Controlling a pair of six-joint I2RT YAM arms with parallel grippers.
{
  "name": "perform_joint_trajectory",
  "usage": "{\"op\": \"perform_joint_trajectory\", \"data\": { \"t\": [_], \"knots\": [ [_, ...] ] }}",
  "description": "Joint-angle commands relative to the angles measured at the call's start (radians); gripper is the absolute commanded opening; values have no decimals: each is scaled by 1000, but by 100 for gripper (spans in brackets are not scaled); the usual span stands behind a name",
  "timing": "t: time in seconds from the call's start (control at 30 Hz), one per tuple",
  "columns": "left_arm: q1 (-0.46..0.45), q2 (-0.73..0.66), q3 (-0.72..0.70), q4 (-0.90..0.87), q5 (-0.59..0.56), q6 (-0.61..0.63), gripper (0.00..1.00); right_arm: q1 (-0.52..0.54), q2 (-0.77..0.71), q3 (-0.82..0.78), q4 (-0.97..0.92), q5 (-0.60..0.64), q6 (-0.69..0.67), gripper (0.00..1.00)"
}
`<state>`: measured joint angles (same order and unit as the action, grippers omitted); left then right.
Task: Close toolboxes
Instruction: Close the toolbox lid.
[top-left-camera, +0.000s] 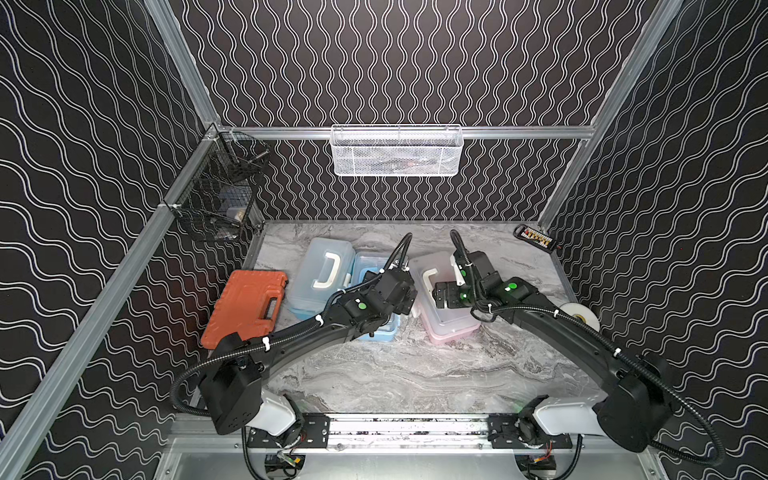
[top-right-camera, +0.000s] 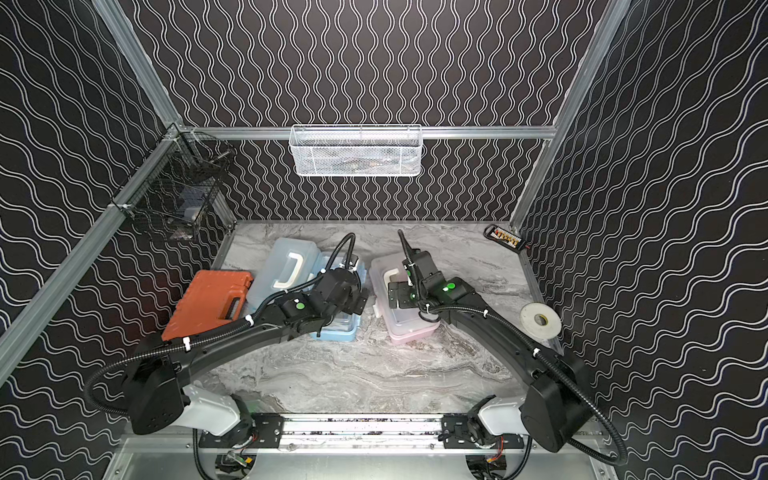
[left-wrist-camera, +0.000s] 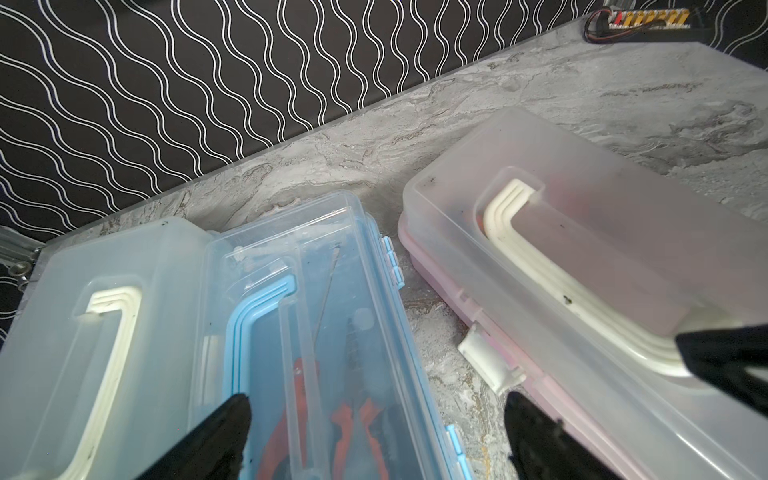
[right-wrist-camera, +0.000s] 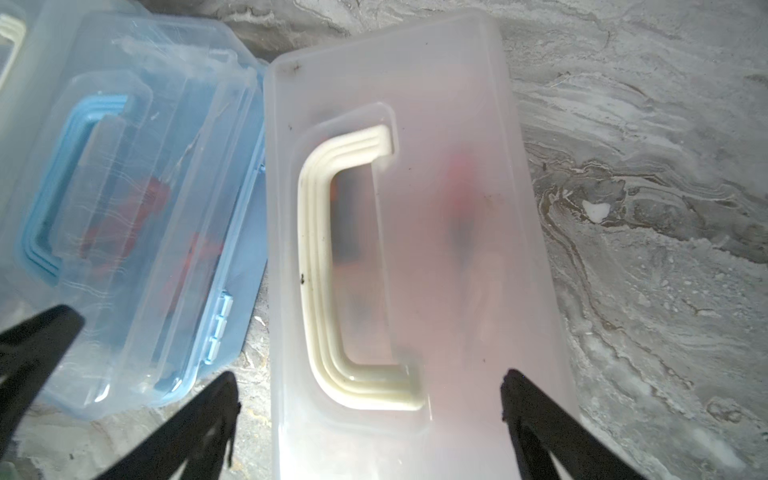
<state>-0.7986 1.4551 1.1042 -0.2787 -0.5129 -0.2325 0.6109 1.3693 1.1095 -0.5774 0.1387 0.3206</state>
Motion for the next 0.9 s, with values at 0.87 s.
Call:
{"op": "perform_joint_trajectory", "data": {
  "t": [0.87],
  "knots": [
    [1,-171,-148,59,206,-132,99,105,200,-19,60,254,-114,93]
  ]
}}
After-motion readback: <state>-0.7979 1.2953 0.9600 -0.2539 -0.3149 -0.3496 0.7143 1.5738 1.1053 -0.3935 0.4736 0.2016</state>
